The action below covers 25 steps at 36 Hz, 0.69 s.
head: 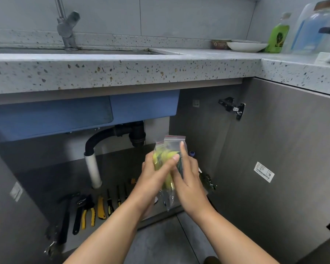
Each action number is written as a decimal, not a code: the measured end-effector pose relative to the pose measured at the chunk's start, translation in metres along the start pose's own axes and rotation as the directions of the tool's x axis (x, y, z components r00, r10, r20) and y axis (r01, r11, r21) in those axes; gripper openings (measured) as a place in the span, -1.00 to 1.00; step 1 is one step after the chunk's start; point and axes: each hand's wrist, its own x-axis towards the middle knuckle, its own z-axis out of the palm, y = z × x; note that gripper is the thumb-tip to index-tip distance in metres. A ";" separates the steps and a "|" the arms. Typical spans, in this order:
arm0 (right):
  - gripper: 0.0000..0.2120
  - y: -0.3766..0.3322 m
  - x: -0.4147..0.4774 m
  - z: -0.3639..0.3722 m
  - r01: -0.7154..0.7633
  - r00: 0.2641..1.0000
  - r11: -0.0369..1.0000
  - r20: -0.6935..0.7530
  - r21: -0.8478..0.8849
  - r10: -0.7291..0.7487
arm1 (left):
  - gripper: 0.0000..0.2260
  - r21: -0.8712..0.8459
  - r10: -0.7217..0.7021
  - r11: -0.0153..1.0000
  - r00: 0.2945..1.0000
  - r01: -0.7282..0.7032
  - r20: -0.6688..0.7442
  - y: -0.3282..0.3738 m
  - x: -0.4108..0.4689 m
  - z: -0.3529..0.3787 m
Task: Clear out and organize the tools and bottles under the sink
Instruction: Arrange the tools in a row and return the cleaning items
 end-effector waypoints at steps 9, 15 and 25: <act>-0.02 0.001 0.005 -0.014 -0.081 0.983 0.965 0.182 0.249 0.036 | -0.54 -0.331 -0.085 0.940 0.996 0.078 -0.007 -0.008 0.012 -0.005; -0.18 0.024 0.024 -0.029 -0.348 0.898 0.924 0.341 0.160 0.279 | -0.67 -0.497 -0.252 0.829 0.964 0.257 0.079 -0.028 0.022 -0.008; -0.50 0.114 0.050 -0.032 -0.627 0.747 0.764 0.394 0.153 0.535 | -0.56 -0.216 -0.544 0.800 0.829 0.559 0.133 -0.118 0.066 0.005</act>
